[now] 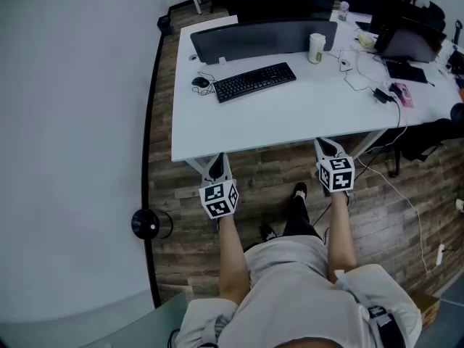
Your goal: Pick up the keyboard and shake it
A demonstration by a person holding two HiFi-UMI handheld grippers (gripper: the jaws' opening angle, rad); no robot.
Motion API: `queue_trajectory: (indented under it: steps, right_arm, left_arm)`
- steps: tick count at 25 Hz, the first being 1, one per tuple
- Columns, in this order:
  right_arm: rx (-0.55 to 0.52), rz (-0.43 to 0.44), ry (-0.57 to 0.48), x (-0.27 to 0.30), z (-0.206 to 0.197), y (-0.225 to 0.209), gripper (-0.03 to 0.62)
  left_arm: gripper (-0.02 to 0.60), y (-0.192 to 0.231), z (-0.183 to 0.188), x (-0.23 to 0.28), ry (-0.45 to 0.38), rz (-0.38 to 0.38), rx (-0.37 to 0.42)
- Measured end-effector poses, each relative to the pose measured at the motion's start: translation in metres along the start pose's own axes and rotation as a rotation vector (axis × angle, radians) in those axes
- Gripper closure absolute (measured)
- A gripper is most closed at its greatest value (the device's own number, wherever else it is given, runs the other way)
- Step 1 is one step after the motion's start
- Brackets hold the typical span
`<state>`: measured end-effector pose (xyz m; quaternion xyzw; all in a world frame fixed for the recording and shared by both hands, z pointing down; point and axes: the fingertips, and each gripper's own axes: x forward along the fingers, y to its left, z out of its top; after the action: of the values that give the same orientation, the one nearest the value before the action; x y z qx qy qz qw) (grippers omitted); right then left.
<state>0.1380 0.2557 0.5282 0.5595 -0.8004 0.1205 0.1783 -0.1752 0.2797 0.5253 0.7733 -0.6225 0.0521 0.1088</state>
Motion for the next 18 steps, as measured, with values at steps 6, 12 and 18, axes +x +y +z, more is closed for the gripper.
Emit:
queue_trajectory:
  steps: [6, 12, 18]
  right_arm:
    - [-0.007, 0.007, -0.013, 0.006, 0.005, 0.003, 0.554]
    - [0.014, 0.005, -0.030, 0.014, 0.009, 0.000, 0.554]
    - [0.031, 0.010, -0.036, 0.022, 0.013, -0.007, 0.554]
  left_arm:
    - [0.566, 0.002, 0.005, 0.004, -0.013, -0.001, 0.007]
    - [0.566, 0.005, 0.003, 0.014, -0.001, -0.005, 0.011]
    - [0.566, 0.003, 0.003, 0.030, 0.001, -0.013, -0.016]
